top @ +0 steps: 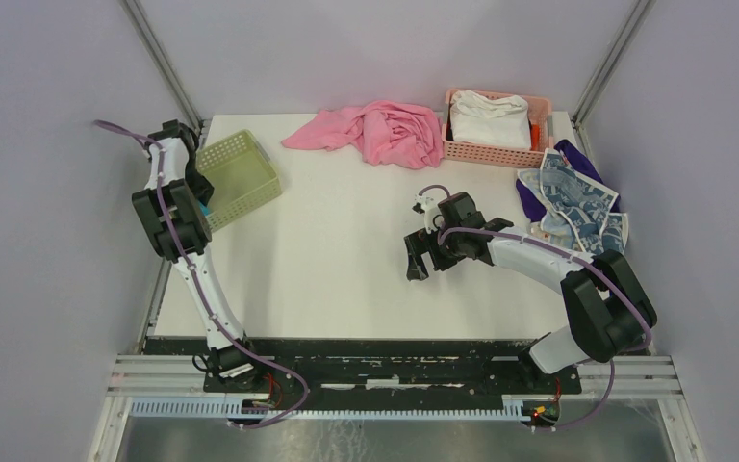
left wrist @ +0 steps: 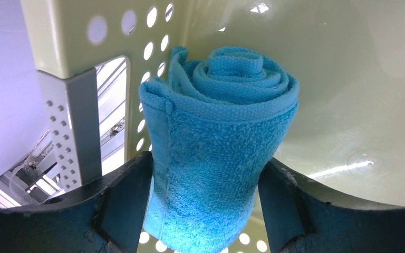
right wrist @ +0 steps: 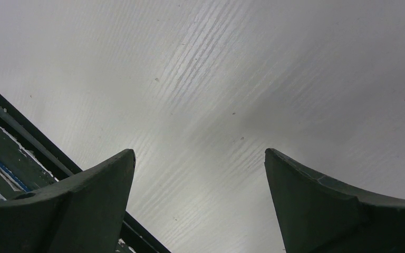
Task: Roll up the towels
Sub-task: Place the towel in the bin.
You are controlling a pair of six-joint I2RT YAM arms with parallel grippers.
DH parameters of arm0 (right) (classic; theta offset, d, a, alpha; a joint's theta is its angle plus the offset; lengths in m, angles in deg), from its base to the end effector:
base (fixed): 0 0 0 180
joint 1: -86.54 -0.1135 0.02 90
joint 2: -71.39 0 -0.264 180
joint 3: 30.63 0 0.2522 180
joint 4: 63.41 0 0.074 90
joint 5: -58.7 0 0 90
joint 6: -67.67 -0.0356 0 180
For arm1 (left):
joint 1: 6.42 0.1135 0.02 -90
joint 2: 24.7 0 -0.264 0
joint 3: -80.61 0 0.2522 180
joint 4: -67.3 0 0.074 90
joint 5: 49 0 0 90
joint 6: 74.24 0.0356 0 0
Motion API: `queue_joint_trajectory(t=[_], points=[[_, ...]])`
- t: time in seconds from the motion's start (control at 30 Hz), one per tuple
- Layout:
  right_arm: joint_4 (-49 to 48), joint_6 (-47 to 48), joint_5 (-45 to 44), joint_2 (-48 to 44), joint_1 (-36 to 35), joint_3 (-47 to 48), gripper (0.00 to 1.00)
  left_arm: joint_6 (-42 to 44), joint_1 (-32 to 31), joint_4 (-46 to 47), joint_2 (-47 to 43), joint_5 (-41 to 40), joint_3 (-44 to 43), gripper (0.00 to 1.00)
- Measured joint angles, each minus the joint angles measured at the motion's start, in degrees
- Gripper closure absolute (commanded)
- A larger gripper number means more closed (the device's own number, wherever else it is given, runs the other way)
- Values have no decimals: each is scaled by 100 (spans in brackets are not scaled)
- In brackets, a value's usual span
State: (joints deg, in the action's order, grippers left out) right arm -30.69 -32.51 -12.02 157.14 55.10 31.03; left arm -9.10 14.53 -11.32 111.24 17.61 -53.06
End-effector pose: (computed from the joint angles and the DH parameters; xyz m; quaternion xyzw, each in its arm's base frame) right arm 0.2409 0.1611 0.1838 -0.2213 0.9198 0.2500 0.2062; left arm 0.4419 0.1843 0.1818 -0.3947 0.8929 0.1993 0.0846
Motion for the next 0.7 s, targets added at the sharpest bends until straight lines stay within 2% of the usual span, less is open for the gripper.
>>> queue_joint_trajectory(t=[0.7], points=[[66,-2,-157,-44,0,2,0,2,85,70,-833,496,66,13]])
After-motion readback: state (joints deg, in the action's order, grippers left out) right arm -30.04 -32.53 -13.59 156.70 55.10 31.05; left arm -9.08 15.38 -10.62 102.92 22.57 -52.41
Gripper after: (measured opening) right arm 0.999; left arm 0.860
